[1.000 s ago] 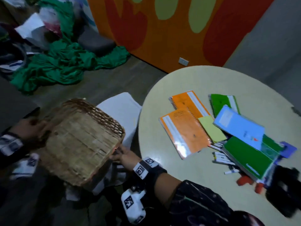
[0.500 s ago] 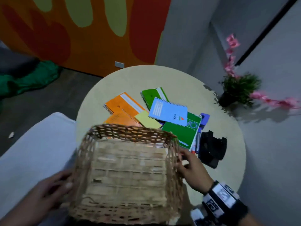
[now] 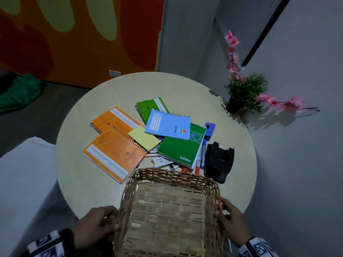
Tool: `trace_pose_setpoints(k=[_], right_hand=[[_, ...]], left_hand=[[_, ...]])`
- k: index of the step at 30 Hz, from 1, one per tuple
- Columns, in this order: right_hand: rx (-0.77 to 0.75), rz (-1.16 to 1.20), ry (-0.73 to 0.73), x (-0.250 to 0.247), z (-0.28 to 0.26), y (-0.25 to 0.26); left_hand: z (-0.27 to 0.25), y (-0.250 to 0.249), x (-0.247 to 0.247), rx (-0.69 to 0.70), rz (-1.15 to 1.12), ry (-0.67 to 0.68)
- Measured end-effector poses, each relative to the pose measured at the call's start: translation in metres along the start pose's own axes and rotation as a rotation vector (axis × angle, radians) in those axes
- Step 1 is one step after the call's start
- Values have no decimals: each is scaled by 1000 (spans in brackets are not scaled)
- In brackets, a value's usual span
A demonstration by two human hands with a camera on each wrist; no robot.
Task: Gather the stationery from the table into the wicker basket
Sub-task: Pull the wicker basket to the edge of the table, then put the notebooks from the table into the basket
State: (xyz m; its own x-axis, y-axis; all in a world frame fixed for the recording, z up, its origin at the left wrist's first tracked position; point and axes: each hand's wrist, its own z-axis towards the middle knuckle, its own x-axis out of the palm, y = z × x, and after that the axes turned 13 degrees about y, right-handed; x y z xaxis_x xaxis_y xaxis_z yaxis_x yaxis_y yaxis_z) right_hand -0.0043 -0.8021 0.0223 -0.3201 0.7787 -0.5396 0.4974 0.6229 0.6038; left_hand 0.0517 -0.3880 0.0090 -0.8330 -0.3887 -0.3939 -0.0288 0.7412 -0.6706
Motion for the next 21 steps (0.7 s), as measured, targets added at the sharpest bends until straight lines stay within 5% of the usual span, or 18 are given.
trace_pose_setpoints(k=[4, 8, 11, 14, 17, 21], right_hand=[[-44, 21, 13, -1, 2, 0], [-19, 163, 6, -28, 12, 0], [-6, 326, -214, -63, 35, 3], [96, 444, -302, -90, 66, 8], [96, 301, -403, -97, 85, 27], [-77, 184, -369, -87, 98, 68]], left_hand=[[-1, -1, -15, -61, 116, 70], [7, -32, -56, -159, 269, -118], [40, -95, -86, -11, 206, -318], [110, -146, -102, 77, 107, -319], [191, -161, -111, -127, 65, -151], [248, -162, -110, -334, 123, -118]])
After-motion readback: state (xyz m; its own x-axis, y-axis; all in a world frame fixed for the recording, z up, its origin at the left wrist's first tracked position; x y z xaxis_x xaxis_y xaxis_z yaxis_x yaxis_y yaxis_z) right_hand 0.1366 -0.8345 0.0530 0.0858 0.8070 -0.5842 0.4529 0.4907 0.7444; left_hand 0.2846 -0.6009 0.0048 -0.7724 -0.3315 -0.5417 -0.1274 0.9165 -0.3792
